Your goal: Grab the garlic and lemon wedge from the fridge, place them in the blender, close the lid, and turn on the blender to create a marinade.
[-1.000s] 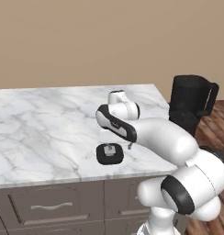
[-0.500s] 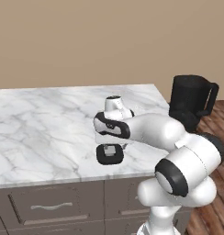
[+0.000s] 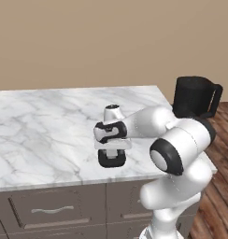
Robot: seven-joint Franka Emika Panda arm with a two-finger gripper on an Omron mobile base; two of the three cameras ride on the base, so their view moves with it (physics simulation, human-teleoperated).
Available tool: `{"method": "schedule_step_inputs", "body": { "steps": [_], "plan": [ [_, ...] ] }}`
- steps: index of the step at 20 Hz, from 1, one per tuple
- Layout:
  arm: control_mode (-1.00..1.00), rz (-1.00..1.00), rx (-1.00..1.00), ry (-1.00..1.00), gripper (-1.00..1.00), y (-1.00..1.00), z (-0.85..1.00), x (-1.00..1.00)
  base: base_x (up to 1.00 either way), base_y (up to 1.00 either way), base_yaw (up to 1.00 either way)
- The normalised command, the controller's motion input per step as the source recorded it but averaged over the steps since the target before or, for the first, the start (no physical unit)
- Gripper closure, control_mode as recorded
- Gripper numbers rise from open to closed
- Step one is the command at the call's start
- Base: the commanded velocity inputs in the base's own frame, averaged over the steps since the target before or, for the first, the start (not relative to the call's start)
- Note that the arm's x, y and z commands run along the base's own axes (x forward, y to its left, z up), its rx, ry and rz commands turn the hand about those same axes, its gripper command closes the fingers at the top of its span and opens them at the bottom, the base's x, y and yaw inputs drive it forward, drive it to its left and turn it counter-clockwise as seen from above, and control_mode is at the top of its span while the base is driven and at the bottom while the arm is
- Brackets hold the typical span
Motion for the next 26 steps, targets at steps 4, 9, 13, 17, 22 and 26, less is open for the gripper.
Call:
{"method": "schedule_step_inputs", "body": {
  "steps": [4,9,13,17,22,26],
  "plan": [
    [-1.0,0.04,0.0,-0.02,-1.0,0.1,-0.25,0.36,0.0,0.0,0.0],
    [-1.0,0.09,0.0,-0.1,-1.0,0.0,-0.36,0.3,0.0,0.0,0.0],
    [-1.0,0.11,-0.01,-0.07,-1.0,0.0,-0.51,-0.08,0.0,0.0,0.0],
    [-1.0,0.09,0.01,-0.09,1.0,0.0,-0.62,-0.41,0.0,0.0,0.0],
    [-1.0,0.08,0.04,-0.09,1.0,-0.09,-0.48,-0.09,0.0,0.0,0.0],
    [-1.0,0.03,0.0,-0.03,1.0,-0.03,-0.19,0.0,0.0,0.0,0.0]
  ]
}}
